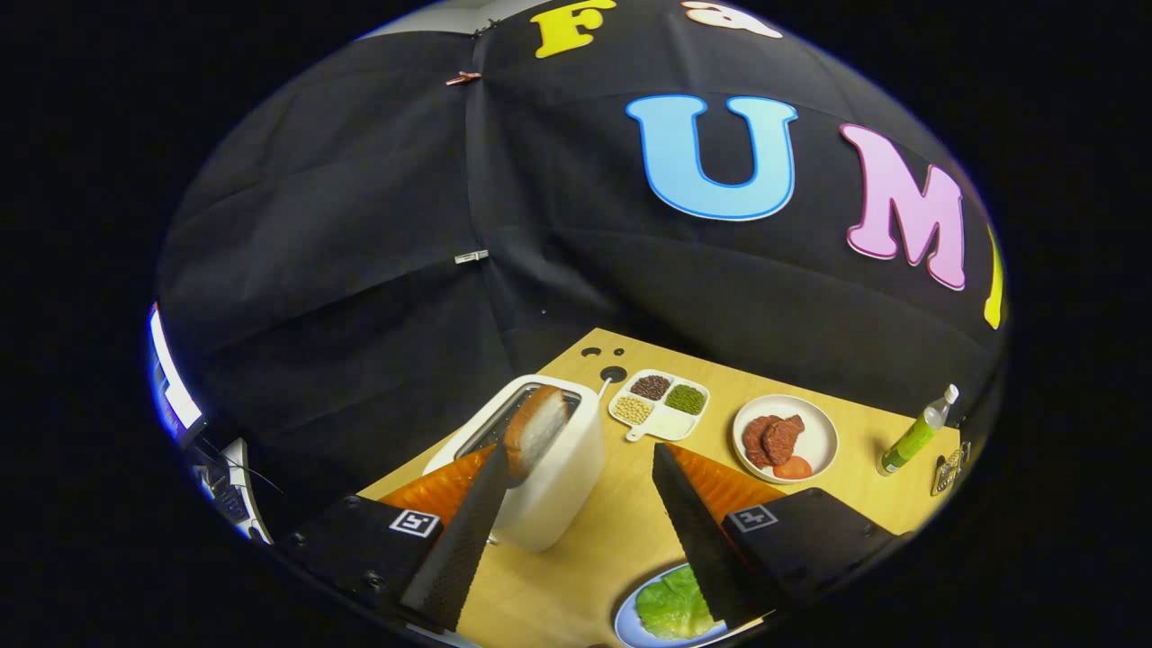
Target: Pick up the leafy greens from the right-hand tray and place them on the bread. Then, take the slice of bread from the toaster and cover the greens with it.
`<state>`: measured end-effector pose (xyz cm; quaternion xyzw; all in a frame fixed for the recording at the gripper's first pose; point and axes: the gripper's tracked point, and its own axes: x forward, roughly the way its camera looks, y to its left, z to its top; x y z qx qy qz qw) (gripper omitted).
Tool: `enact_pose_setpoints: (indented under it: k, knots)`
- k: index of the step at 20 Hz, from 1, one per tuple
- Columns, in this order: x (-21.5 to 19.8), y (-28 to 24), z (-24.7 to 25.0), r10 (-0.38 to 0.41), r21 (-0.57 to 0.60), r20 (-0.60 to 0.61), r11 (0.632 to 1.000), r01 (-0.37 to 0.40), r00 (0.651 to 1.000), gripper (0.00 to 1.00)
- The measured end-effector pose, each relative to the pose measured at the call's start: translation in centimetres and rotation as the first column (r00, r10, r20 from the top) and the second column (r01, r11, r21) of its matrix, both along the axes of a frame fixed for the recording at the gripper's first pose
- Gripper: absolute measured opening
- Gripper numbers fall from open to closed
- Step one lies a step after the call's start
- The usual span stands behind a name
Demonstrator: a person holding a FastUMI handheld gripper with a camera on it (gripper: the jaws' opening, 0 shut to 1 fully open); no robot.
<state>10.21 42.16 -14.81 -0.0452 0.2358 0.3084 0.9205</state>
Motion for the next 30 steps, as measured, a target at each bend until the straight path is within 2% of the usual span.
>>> enact_pose_setpoints:
  k: [3, 7, 14, 16, 21, 22, 24, 25, 27, 30]
  knots:
    - [0.9, 3.3, -1.4, 0.003, -0.017, 0.001, 1.0, -0.003, 1.0, 1.0]
    - [3.0, 6.3, -4.2, -0.032, -0.051, -0.007, 0.998, 0.032, 0.999, 0.99]
    - [5.0, 8.8, -8.1, -0.071, -0.098, -0.053, 0.993, 0.066, 0.996, 1.0]
    - [5.1, 9.2, -8.7, -0.07, -0.111, -0.054, 0.992, 0.064, 0.996, 0.96]
    - [5.1, 9.7, -9.7, -0.056, -0.148, -0.049, 0.988, 0.048, 0.997, 0.43]
    - [5.2, 9.8, -9.7, -0.054, -0.149, -0.046, 0.988, 0.047, 0.998, 0.42]
    - [5.4, 9.5, -9.6, -0.064, -0.161, -0.046, 0.985, 0.056, 0.997, 0.33]
    - [6.0, 8.9, -9.2, -0.092, -0.172, -0.018, 0.981, 0.088, 0.996, 0.28]
    - [6.0, 8.9, -9.2, -0.069, -0.164, -0.045, 0.985, 0.061, 0.997, 0.18]
    - [6.1, 8.6, -8.4, -0.059, -0.149, -0.046, 0.987, 0.052, 0.997, 0.18]
